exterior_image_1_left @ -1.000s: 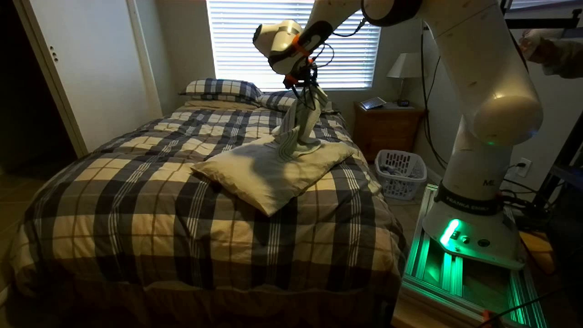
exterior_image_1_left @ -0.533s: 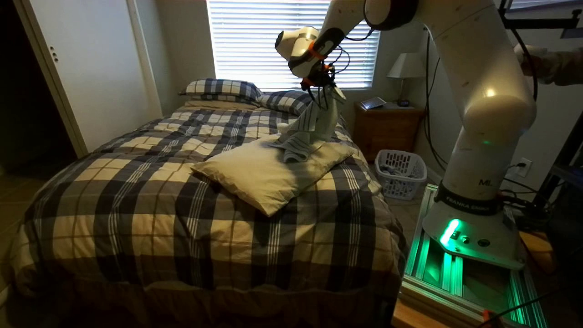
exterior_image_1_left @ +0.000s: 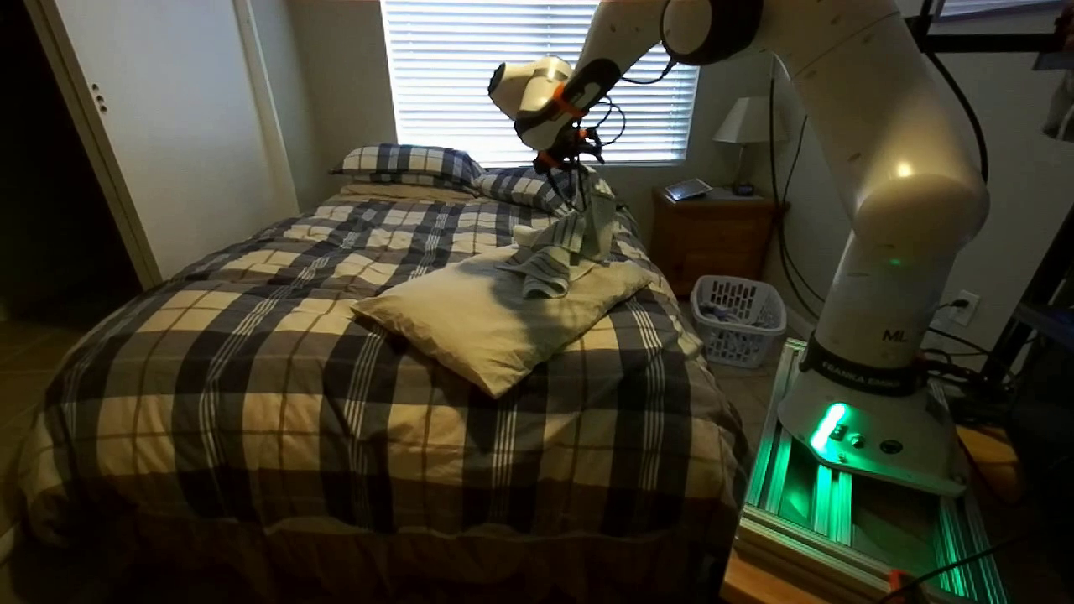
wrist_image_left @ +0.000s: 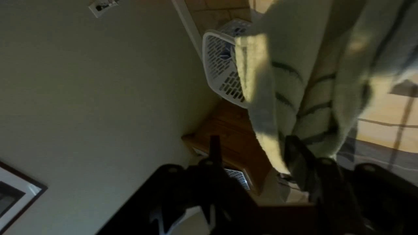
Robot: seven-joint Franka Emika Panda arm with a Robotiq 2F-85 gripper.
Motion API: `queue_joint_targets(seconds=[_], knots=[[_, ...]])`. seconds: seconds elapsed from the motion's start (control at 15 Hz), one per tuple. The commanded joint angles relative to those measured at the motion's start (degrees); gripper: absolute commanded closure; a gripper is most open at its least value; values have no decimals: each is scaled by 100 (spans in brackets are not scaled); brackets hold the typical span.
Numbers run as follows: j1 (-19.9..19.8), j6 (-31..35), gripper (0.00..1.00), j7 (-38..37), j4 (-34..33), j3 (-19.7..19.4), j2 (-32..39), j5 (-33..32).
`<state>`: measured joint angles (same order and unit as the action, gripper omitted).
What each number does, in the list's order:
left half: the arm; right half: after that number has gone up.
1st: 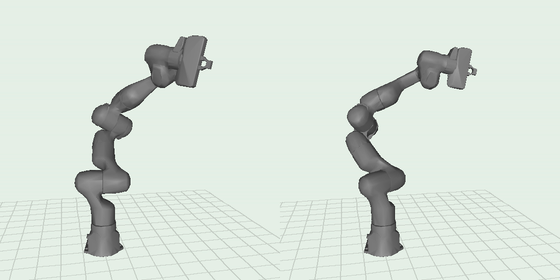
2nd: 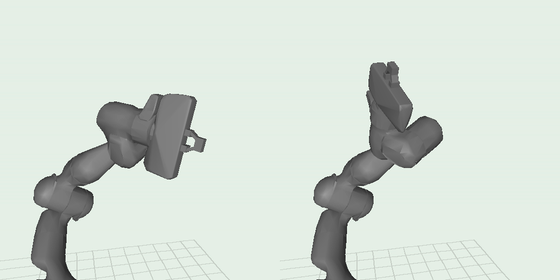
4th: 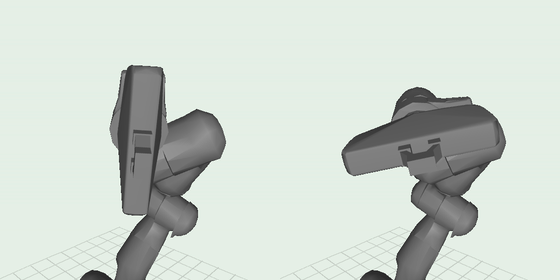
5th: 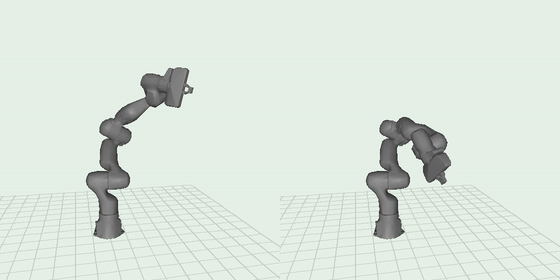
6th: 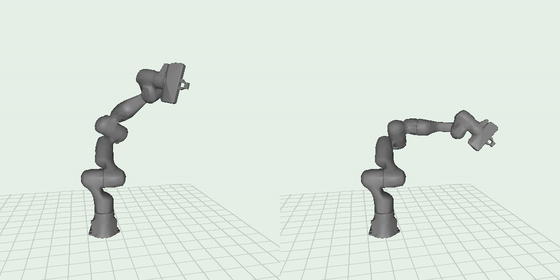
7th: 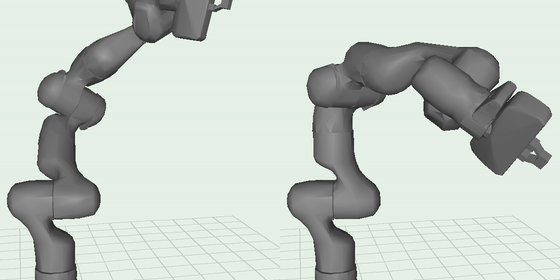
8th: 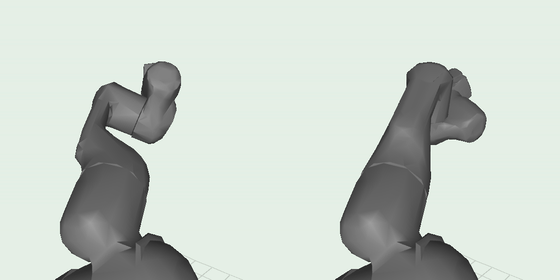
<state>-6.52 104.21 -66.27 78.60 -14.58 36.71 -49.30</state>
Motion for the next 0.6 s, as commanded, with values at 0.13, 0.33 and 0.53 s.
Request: queue_joint_targets(seconds=[0.13,0.33,0.53], knots=[[365,-49,2,150,-225,518,65,706],[451,128,0,322,-57,528,16,800],[204,1100,0,947,101,685,133,1192]])
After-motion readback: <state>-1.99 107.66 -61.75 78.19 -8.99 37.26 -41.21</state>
